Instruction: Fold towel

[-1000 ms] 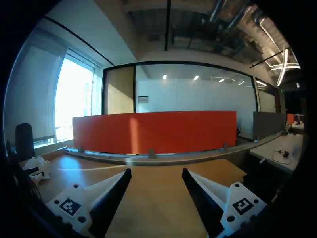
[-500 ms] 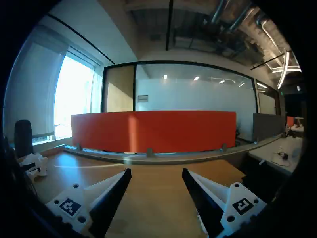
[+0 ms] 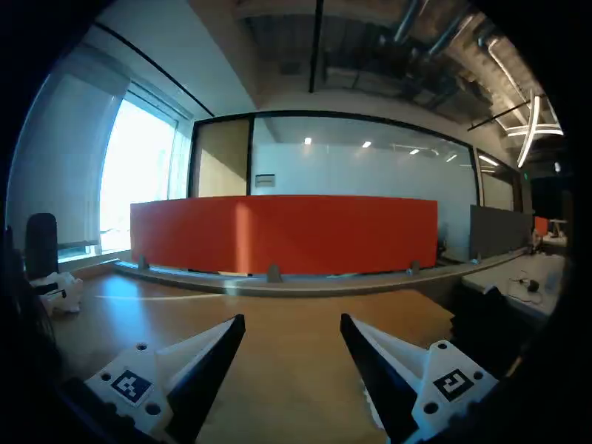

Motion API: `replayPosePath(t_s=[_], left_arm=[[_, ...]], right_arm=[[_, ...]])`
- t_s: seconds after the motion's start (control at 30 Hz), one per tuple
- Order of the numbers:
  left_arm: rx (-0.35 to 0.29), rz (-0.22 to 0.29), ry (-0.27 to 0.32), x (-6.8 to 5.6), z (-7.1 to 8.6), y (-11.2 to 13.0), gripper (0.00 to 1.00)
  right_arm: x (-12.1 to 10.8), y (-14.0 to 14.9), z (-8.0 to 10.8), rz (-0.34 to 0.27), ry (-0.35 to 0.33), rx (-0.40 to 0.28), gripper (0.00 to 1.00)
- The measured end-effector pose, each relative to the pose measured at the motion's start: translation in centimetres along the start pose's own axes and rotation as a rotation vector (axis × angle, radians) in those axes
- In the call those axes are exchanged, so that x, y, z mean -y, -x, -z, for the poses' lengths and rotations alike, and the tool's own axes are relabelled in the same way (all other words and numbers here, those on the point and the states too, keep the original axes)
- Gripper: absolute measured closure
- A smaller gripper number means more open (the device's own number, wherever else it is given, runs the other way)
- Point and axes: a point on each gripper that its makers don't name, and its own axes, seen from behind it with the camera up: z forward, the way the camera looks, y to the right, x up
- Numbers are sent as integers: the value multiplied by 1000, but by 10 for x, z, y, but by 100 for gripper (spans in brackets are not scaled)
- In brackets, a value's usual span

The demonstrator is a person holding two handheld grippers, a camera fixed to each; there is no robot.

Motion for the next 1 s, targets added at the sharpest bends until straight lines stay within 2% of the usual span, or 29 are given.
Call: replayPosePath(t_s=[0.27,0.6,1.0], left_arm=[[0,0,0,-1,0,0,7],[-1,-1,0,-1,0,0,7],[-1,0,0,-1,1,0,7]], right_arm=[[-3,29,2,-20,19,0,0],[1,41,2,-52,16,-24,0],[2,59,1,-50,25,-17,0]])
